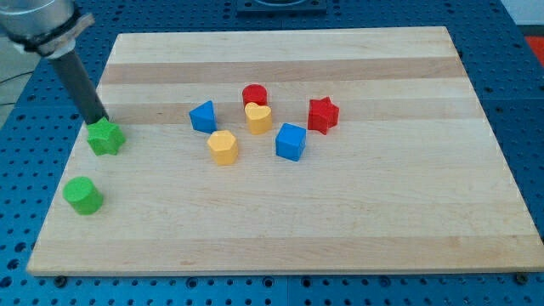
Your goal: Push the red star right to the red circle
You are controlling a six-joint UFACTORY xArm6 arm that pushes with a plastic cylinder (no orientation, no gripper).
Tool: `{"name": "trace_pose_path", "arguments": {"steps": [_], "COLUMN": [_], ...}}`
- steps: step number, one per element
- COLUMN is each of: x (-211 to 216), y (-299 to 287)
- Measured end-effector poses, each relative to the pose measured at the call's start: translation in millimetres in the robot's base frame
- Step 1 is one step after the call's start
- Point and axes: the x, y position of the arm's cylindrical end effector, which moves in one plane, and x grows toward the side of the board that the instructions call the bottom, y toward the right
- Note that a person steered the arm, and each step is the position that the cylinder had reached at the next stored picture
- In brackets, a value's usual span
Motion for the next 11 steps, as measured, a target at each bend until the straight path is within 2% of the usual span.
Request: {"name": "trace_pose_path", "arguments": {"steps": [1, 2, 4, 5, 6, 8, 9, 11], "x": [55, 44, -19, -79, -116, -53, -50, -11], "y": [30, 16, 40, 60, 130, 240, 274, 268]}}
